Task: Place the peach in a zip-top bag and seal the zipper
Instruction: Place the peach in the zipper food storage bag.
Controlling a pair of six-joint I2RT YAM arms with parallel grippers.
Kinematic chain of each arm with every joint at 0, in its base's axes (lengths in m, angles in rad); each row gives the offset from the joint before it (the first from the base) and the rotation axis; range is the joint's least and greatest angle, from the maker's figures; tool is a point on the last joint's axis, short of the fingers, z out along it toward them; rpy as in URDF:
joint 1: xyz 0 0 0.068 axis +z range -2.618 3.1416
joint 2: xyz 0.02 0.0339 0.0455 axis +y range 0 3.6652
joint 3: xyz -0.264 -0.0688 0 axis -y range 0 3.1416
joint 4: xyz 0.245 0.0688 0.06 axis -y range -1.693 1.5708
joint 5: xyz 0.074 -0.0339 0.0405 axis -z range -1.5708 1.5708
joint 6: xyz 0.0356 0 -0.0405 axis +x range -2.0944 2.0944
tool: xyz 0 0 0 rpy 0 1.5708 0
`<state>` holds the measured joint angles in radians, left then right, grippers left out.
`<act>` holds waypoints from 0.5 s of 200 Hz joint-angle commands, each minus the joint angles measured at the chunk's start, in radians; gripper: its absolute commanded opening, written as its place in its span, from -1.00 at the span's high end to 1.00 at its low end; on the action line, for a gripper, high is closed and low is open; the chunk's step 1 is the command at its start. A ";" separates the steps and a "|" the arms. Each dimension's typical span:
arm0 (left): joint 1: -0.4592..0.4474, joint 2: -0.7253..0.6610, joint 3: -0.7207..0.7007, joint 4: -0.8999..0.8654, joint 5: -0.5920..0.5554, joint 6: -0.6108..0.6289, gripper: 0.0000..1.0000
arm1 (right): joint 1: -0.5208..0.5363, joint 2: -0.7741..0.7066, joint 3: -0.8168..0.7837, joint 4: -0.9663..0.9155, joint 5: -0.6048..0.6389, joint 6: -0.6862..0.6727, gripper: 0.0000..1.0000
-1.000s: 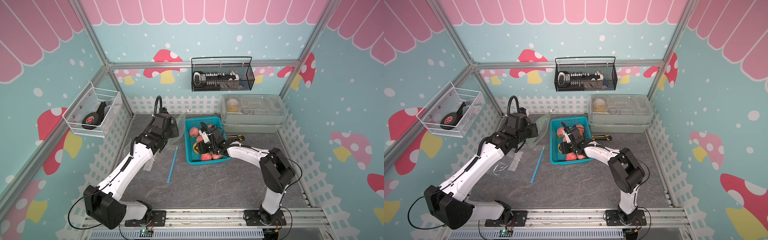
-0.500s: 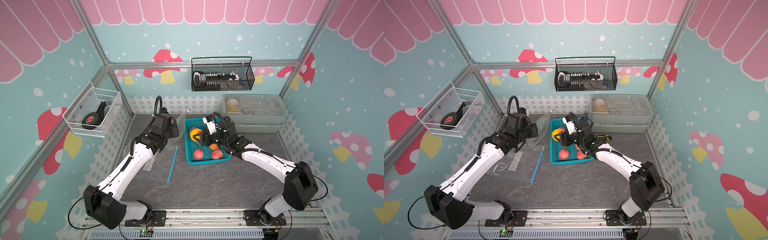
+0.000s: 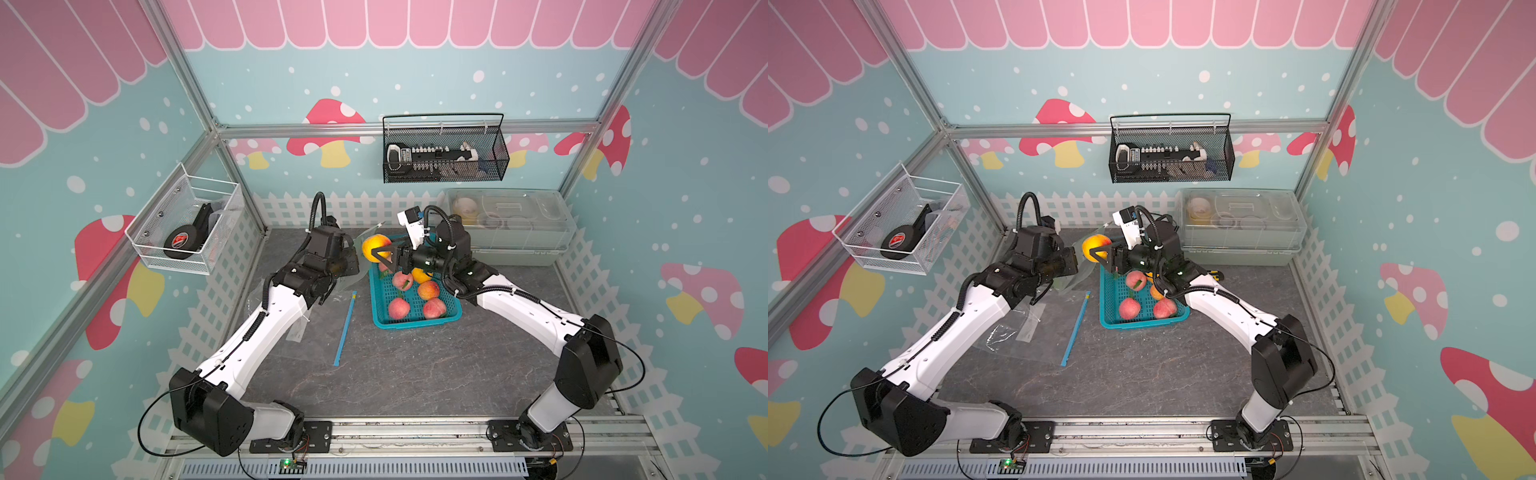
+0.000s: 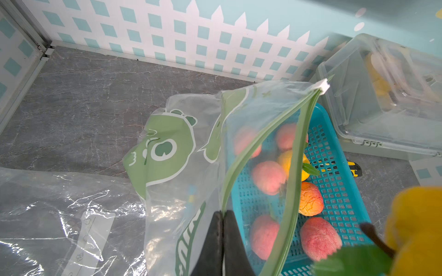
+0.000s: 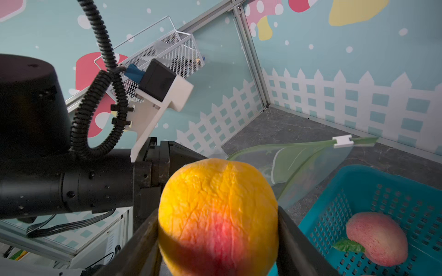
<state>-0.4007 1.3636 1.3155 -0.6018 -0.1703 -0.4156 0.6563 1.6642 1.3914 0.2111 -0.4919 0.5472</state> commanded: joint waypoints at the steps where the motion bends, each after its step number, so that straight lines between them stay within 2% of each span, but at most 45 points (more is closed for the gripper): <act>1: -0.004 -0.003 0.025 -0.009 0.016 -0.008 1.00 | 0.007 0.059 0.059 0.026 -0.011 0.044 -0.31; 40: -0.004 -0.017 0.034 -0.006 0.019 -0.015 1.00 | 0.018 0.144 0.152 -0.035 0.012 0.040 -0.30; 100: -0.004 -0.047 0.033 0.013 0.021 -0.023 1.00 | 0.048 0.222 0.270 -0.299 0.183 -0.076 -0.29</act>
<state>-0.4007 1.3514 1.3243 -0.6010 -0.1596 -0.4202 0.6895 1.8526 1.5955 0.0456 -0.4034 0.5343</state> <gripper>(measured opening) 0.056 0.650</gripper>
